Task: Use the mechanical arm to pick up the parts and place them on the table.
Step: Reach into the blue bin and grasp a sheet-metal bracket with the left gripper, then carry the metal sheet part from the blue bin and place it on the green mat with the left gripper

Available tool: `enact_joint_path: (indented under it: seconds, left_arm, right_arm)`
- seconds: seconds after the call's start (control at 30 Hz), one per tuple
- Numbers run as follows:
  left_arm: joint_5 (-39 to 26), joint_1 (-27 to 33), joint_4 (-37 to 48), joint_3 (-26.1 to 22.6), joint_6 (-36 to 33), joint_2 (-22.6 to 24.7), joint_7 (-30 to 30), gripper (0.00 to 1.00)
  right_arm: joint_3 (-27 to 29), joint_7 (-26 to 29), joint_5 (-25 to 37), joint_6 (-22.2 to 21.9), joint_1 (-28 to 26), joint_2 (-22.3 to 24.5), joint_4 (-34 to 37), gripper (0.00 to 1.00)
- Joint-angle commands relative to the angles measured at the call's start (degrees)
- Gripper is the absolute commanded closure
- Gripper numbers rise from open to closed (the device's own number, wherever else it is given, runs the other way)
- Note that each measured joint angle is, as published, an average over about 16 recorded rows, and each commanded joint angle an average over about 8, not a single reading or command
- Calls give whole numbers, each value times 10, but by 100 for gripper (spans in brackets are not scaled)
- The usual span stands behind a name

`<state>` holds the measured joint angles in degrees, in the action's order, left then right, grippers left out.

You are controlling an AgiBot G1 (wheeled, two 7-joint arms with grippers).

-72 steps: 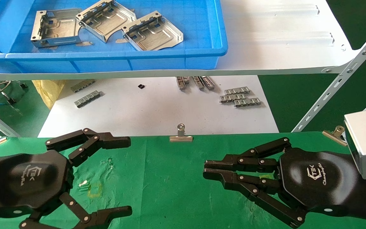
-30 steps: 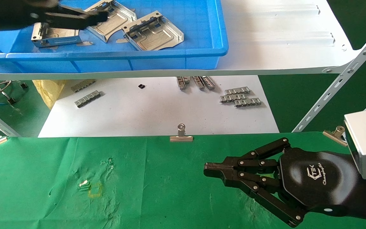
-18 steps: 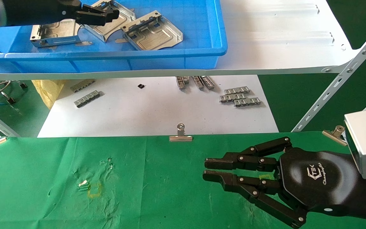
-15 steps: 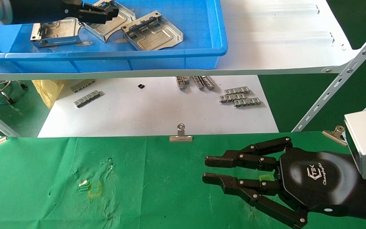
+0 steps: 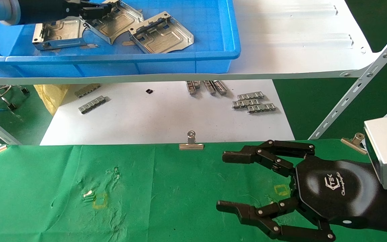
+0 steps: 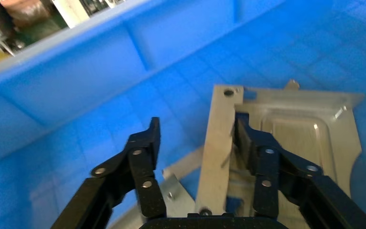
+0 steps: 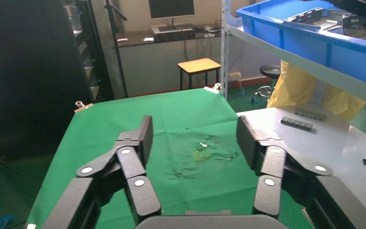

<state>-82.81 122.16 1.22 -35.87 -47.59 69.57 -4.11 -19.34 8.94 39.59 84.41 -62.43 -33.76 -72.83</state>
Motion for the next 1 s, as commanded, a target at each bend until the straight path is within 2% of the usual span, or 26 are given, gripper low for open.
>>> enact_joint_path:
  seconds: [0.03,0.43,0.67,0.83,1.0]
  left_arm:
    - [-1,0,3,-1,-4,-1,-7,100]
    - [-2,1,-2,-1,-34,-12,-22,100]
    - [22,6,-21,16,-71,-25,-13,100]
    - [51,10,-45,34,-152,-45,13,100]
    - [76,6,-69,48,-295,-70,48,100]
  right_arm:
    - [0,0,0,0,0,0,0,0]
    - [0,0,0,0,0,0,0,0]
    - [0,0,0,0,0,0,0,0]
    - [0,0,0,0,0,0,0,0]
    - [0,0,0,0,0,0,0,0]
